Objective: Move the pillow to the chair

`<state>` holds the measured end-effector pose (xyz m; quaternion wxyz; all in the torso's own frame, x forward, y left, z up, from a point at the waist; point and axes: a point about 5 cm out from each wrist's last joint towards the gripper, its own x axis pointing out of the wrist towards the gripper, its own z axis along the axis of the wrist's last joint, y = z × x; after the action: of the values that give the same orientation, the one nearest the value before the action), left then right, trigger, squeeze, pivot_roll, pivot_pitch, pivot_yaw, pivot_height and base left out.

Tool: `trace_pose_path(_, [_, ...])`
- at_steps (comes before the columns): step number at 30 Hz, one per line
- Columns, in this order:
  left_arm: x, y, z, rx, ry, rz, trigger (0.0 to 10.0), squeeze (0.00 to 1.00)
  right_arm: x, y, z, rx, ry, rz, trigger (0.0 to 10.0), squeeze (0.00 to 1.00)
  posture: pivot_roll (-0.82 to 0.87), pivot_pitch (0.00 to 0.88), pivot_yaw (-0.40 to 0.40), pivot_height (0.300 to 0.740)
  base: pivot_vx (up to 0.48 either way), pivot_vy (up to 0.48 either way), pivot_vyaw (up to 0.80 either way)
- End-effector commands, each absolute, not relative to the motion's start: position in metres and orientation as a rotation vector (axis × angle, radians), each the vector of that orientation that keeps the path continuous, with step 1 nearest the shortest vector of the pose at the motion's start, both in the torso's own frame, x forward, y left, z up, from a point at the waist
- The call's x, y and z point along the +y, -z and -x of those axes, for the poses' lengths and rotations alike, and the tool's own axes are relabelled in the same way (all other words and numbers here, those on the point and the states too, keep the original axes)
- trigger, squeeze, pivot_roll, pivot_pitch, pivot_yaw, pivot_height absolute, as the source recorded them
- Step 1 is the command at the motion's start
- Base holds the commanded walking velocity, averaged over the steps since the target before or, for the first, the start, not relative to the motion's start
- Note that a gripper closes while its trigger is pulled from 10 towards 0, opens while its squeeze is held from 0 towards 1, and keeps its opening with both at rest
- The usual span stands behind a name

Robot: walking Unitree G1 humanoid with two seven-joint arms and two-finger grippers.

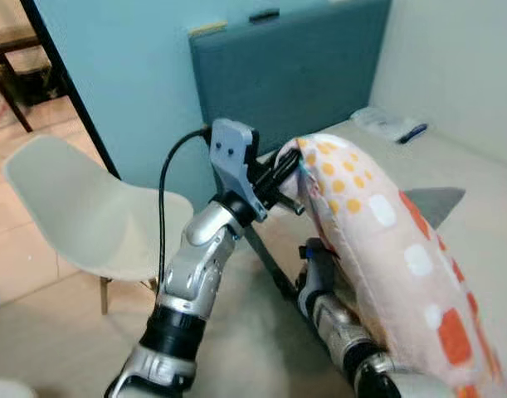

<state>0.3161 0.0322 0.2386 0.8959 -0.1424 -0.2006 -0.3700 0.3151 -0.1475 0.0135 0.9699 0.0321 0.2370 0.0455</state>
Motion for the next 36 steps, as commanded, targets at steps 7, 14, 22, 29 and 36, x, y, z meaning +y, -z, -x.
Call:
trace_pose_path(7, [0.056, -0.284, -0.313, -0.59, 0.697, 0.425, 10.0, 0.0, -0.163, -0.009, -0.311, 0.511, 0.028, 0.038, 10.0, 0.0, -0.1, 0.033, 0.039, 0.74, 0.0, 0.0, 0.65])
trace_pose_path(14, [0.066, -0.294, -0.315, -0.619, 0.676, 0.431, 10.0, 0.0, -0.17, -0.017, -0.318, 0.476, 0.099, 0.097, 10.0, 0.0, -0.1, 0.028, 0.036, 0.74, 0.0, 0.0, 0.0])
trace_pose_path(22, [0.097, -0.3, -0.324, -0.643, 0.555, 0.387, 10.0, 0.0, -0.181, -0.016, -0.316, 0.504, 0.17, 0.163, 10.0, 0.0, -0.09, 0.025, 0.029, 0.74, 0.0, 0.0, 0.0])
trace_pose_path(29, [0.136, -0.31, -0.33, -0.683, 0.415, 0.325, 10.0, 0.0, -0.182, -0.016, -0.316, 0.51, 0.193, 0.184, 10.0, 0.0, -0.08, 0.015, 0.026, 0.74, 0.0, 0.0, 0.0])
trace_pose_path(36, [0.198, -0.332, -0.329, -0.758, 0.185, 0.152, 10.0, 0.0, -0.179, -0.016, -0.316, 0.51, 0.19, 0.185, 10.0, 0.0, -0.08, 0.011, 0.029, 0.74, 0.0, 0.0, 0.0])
